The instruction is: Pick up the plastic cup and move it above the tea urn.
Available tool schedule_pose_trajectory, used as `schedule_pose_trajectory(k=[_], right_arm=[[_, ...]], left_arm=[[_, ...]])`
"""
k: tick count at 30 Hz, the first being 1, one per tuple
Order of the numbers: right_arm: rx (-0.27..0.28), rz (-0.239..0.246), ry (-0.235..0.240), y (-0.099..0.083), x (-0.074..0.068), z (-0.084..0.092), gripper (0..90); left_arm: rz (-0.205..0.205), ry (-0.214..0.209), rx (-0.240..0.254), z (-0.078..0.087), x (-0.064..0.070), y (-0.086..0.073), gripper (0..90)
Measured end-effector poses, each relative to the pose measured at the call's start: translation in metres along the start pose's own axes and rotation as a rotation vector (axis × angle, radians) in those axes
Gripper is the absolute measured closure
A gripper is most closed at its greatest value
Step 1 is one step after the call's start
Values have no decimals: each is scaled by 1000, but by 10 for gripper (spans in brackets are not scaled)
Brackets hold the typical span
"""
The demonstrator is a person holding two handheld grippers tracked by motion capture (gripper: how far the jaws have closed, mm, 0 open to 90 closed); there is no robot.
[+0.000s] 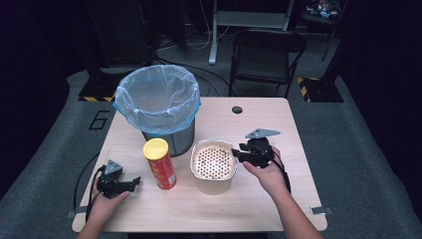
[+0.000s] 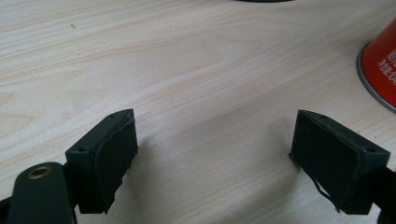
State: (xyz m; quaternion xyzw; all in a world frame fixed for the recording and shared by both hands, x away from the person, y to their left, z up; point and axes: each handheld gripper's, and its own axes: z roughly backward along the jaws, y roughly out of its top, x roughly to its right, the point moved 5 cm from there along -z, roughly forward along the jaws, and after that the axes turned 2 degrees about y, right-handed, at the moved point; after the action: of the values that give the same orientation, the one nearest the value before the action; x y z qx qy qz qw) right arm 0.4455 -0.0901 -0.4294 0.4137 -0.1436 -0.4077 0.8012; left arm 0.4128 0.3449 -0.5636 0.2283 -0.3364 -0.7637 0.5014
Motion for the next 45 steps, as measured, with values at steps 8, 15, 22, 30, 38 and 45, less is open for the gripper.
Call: schedule_pose_trajectory(k=[8, 15, 22, 30, 38, 45], right_arm=[[-34, 23, -16, 2, 4, -19, 690], [-63, 52, -17, 2, 0, -32, 719], [-81, 75, -7, -2, -1, -25, 750], [-69, 53, -16, -17, 1, -7, 736], [-57, 39, 2, -27, 1, 9, 724], [68, 23, -52, -13, 22, 40, 484]], left_arm=[[-1, 0, -2, 0, 0, 0, 142], [1, -3, -5, 0, 0, 0, 143], [-1, 0, -2, 0, 0, 0, 142], [5, 0, 3, 0, 1, -1, 142], [6, 0, 3, 0, 1, -1, 141], [8, 1, 4, 0, 1, -1, 141]])
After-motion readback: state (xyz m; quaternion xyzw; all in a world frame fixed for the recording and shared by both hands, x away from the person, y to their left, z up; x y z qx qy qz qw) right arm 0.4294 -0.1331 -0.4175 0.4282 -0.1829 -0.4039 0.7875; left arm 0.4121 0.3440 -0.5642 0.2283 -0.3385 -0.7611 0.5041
